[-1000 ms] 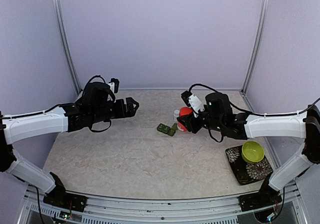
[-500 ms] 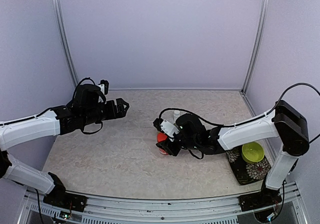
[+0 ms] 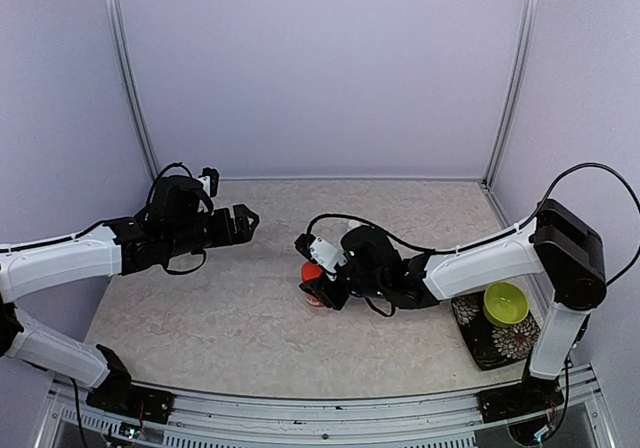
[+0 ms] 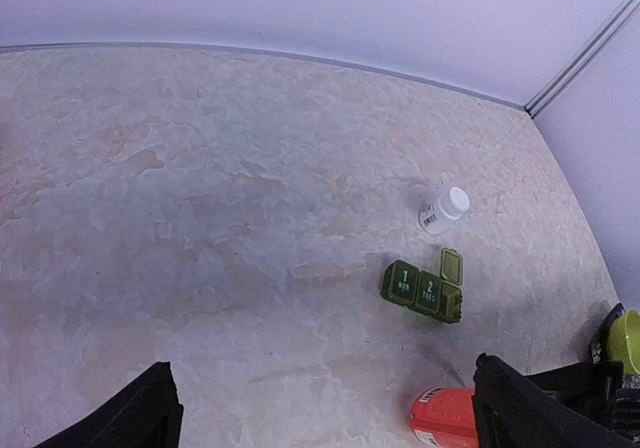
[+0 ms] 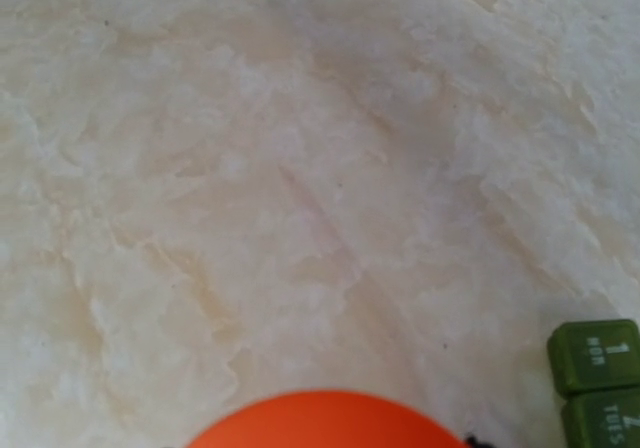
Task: Sort the pills into containers
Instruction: Place the pill bottle at the center of the board.
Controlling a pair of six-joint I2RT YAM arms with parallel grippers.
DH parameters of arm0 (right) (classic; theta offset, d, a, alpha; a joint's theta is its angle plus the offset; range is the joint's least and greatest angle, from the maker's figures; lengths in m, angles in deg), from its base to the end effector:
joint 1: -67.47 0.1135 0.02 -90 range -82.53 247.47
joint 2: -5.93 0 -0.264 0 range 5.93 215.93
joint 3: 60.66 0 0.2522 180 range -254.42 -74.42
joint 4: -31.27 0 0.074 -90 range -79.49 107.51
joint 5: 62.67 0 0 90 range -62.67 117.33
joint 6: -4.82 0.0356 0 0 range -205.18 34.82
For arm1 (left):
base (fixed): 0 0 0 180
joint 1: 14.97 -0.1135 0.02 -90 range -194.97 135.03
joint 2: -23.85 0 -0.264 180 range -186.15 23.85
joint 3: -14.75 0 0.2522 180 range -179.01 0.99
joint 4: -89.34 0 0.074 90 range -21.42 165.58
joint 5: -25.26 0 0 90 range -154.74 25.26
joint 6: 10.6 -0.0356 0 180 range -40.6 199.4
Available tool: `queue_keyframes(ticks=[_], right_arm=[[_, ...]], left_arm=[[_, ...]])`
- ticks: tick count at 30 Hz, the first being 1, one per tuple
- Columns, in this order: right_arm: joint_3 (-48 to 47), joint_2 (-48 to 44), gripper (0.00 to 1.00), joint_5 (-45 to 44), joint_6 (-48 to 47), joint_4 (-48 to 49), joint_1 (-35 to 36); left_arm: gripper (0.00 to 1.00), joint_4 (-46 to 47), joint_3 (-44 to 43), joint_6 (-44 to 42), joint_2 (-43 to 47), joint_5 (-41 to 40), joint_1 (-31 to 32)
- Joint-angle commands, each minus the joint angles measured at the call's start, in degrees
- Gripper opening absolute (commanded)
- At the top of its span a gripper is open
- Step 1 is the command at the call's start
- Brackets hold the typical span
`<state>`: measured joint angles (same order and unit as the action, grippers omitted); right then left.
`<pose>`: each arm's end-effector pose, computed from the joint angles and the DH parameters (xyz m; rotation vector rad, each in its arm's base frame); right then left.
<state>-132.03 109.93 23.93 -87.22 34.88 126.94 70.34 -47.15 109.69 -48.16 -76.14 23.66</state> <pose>0.2010 0.3366 0.1805 -1.0537 1.8434 0.5453 0.2246 -0.1705 0.2673 0.0299 2.1111 -0.5275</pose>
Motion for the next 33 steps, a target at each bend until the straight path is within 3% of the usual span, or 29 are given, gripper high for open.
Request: queue_keyframes(ticks=[1, 11, 16, 25, 29, 33], right_arm=[[-1.2, 1.5, 0.46, 1.4, 0.2, 2.6, 0.5], [-0.8, 3.6, 0.48, 2.1, 1.6, 5.0, 0.5], [-0.3, 3.5, 0.63, 2.4, 1.9, 5.1, 0.5], [0.3, 1.6, 0.80, 1.8, 1.9, 3.9, 0.5], [3.1, -4.8, 0.99, 0.3, 1.9, 3.4, 0.5], [6.4, -14.7, 1.00, -2.7, 0.3, 1.6, 0.5]], left_arm=[[0.99, 2.0, 0.5, 0.5, 0.4, 0.6, 0.5], [0.99, 2.5, 0.9, 0.7, 0.5, 0.8, 1.4], [0.99, 2.5, 1.1, 0.6, 0.5, 0.4, 2.0], [0.99, 3.0, 0.7, -0.4, 0.4, 1.3, 2.4], [0.99, 4.0, 0.9, -2.7, 0.7, 2.3, 3.5], [0.99, 5.4, 1.4, -6.2, 0.4, 4.2, 4.5]])
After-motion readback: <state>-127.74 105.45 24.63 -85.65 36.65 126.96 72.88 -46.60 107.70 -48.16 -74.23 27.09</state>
